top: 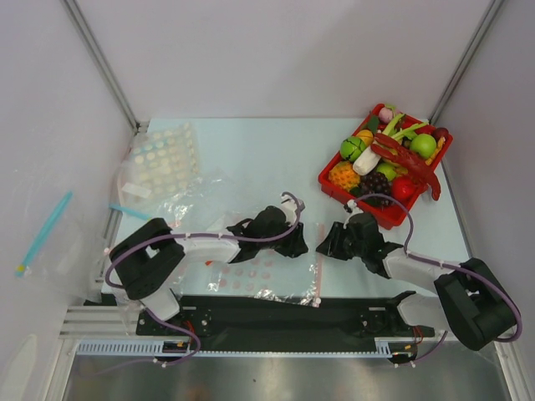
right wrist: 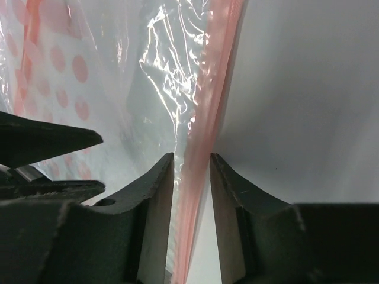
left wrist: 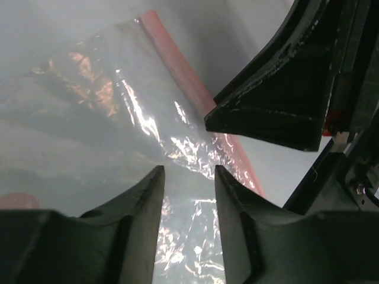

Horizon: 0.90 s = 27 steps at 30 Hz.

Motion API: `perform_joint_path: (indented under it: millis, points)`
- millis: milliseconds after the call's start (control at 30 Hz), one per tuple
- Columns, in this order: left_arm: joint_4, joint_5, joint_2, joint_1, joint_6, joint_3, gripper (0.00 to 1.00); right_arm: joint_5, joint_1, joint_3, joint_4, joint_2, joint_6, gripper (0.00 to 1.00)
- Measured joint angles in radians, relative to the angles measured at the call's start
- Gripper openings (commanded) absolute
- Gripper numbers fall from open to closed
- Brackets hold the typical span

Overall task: Place the food in the zip-top bag and seal the zipper
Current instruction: Pick up the zipper food storage bag at the center of the board.

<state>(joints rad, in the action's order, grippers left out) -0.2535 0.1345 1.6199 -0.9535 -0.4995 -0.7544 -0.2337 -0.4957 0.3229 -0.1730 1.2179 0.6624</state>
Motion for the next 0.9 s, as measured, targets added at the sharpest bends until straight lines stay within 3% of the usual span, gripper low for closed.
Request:
perform_joint_path:
  millis: [300, 900]
  points:
    - [0.009, 0.021, 0.132, 0.0, 0.0, -0.077, 0.26, -0.001, -0.011, 0.0, -0.003, -0.008, 0.0, 0.29]
    - [0.031, 0.031, 0.214, 0.0, 0.001, -0.147, 0.25, -0.065, -0.014, 0.0, -0.062, 0.032, 0.0, 0.26]
